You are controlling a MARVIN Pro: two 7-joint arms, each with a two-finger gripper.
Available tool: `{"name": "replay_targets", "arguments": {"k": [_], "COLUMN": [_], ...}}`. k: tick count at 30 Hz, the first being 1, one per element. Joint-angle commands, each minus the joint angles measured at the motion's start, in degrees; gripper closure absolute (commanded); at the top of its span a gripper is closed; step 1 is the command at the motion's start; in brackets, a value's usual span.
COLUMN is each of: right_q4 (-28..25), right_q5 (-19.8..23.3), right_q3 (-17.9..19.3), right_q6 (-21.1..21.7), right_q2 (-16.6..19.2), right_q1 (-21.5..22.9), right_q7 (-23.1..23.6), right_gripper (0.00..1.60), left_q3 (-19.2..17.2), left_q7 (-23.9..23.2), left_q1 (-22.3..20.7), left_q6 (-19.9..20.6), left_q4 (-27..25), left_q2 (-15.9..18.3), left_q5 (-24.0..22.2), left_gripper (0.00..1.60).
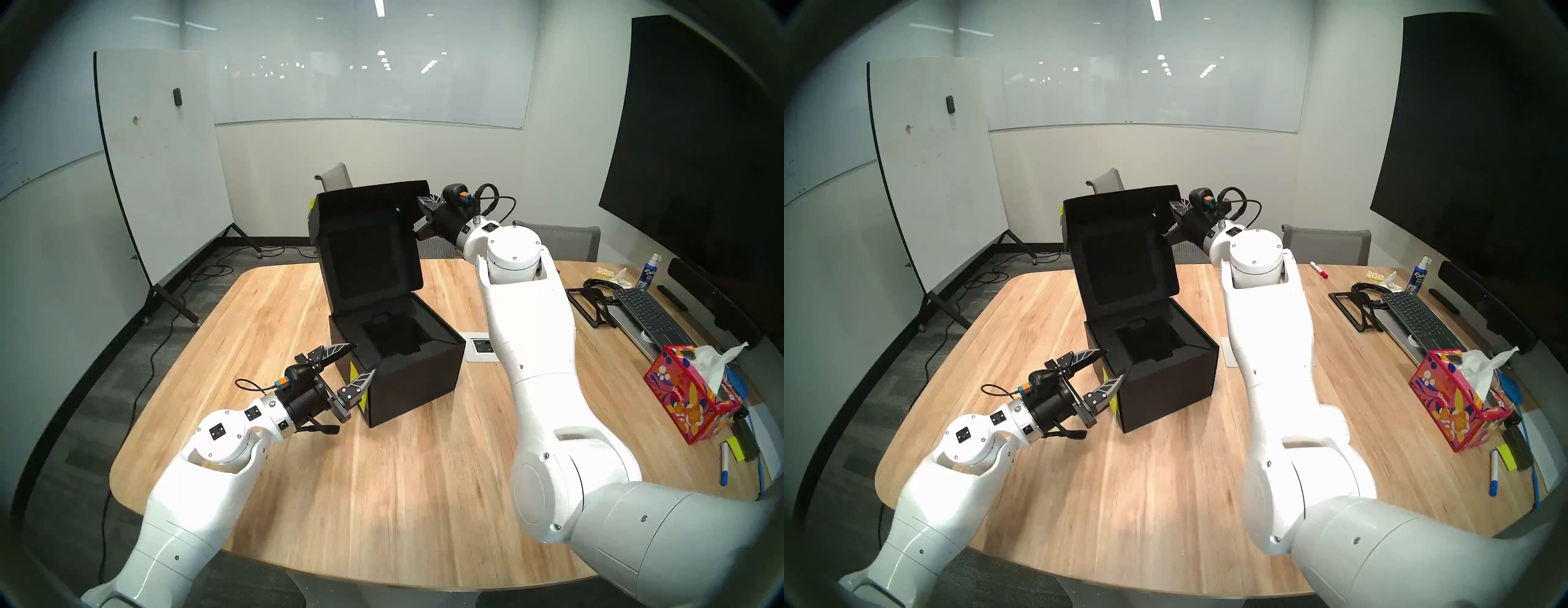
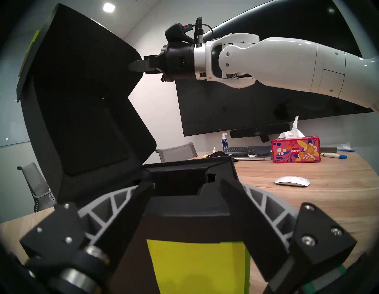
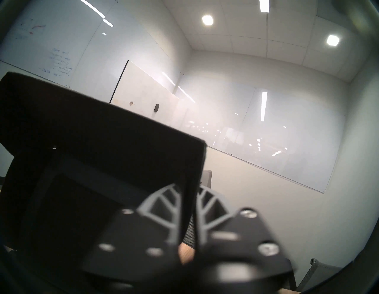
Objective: Open the box and place the mouse inside
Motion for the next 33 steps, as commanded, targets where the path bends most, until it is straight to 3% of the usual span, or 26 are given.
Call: {"name": "replay_targets", "arguments": {"k": [1, 2, 10, 23, 31, 33], "right_q4": [-4.39, -4.73, -9.06, -19.8, -25.49, -26.97], "right_q5": [-0.63, -0.66, -0.54, 2.6, 5.42, 6.08], "right_q3": [-0.54, -0.55, 0.14, 4.29, 7.22, 7.99], "right_q6": [0.5, 0.62, 1.77, 0.0, -1.86, -2.15], "right_q2": [-0.65, -0.62, 0.31, 1.94, 1.79, 1.76], "right_q1": [0.59, 0.47, -1.99, -12.51, -18.37, -19.89], "right_q7": [-0.71, -0.63, 0.09, 3.39, 5.71, 6.24], "right_gripper": [0.0, 0.0, 0.0, 0.0, 0.0, 0.0], "left_q3": [0.58, 0.6, 0.81, 1.11, 1.1, 1.13], "left_q7": [0.31, 0.33, 0.26, -0.08, 0.06, 0.18], "left_q1": [0.41, 0.4, 0.43, 0.87, 1.2, 1.13], "left_q6": [0.02, 0.01, -0.16, -0.69, -1.56, -2.51], "left_q4": [0.59, 0.6, 0.63, -0.34, -1.21, -1.56], "left_q2": [-0.1, -0.09, 0.0, 1.06, 1.46, 1.81], "left_q5": [0.78, 0.8, 0.58, 0.97, 1.62, 2.61], "left_gripper": [0.53, 0.6, 0.65, 0.82, 0.68, 0.51]}}
